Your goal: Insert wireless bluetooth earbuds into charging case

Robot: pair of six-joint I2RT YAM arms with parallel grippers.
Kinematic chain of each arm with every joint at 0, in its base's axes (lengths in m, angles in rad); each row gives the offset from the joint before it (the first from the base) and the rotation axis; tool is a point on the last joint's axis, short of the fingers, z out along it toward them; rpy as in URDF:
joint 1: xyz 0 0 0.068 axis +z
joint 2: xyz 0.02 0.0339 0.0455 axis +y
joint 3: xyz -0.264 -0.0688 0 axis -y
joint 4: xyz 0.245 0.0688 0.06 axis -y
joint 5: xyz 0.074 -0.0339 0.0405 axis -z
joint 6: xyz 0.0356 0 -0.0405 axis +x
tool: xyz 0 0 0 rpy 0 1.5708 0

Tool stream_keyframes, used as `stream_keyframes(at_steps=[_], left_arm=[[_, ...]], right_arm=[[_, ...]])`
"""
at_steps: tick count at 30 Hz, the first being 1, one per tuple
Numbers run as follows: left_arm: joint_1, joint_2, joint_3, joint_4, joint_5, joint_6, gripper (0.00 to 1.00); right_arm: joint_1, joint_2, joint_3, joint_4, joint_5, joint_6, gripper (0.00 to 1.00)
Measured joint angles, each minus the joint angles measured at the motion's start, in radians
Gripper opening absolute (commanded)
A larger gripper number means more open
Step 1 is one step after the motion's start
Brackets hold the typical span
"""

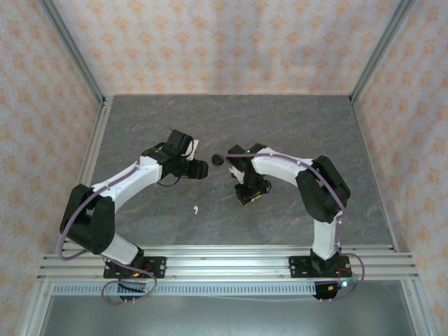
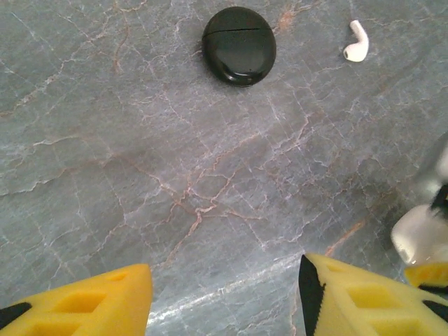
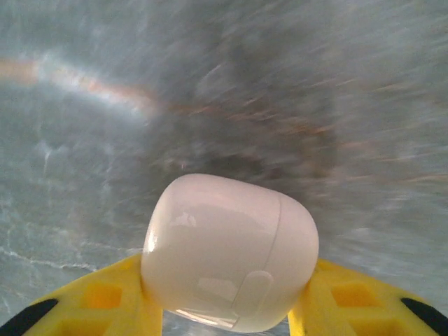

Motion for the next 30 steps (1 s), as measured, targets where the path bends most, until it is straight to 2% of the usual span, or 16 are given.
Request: stream_keyframes(at_steps=[3, 7, 12, 15, 19, 23, 30], left_arm=[[0.000, -0.076, -0.068, 0.030, 0.000, 0.001, 0.56], [0.000, -0.172, -0.145, 0.040, -0.006, 0.004, 0.56], [-0.026, -0.236, -0.187, 0.039, -0.036, 0.023, 0.56], [-0.125, -0.264, -0.191, 0.039, -0.068, 0.075, 0.58], [-0.268, -0.274, -0.191, 0.062, -0.066, 0.181, 0.58], [-0.353, -0.210, -0.159, 0.059, -0.060, 0.320, 0.58], [-0.476, 0.099, 0.094, -0.067, -0.061, 0.616, 0.58]], right_arm=[[0.031, 0.009, -0.009, 0.006, -0.007, -0.014, 0.61], [0.034, 0.010, -0.006, 0.011, 0.005, -0.020, 0.67], [0.011, -0.043, -0.006, 0.017, 0.002, -0.005, 0.68], [-0.037, -0.135, -0.016, 0.040, -0.019, 0.038, 0.68], [-0.163, -0.296, -0.107, 0.132, -0.074, 0.154, 0.67], [-0.267, -0.407, -0.245, 0.218, -0.105, 0.277, 0.67], [-0.301, -0.483, -0.429, 0.307, -0.143, 0.451, 0.67]])
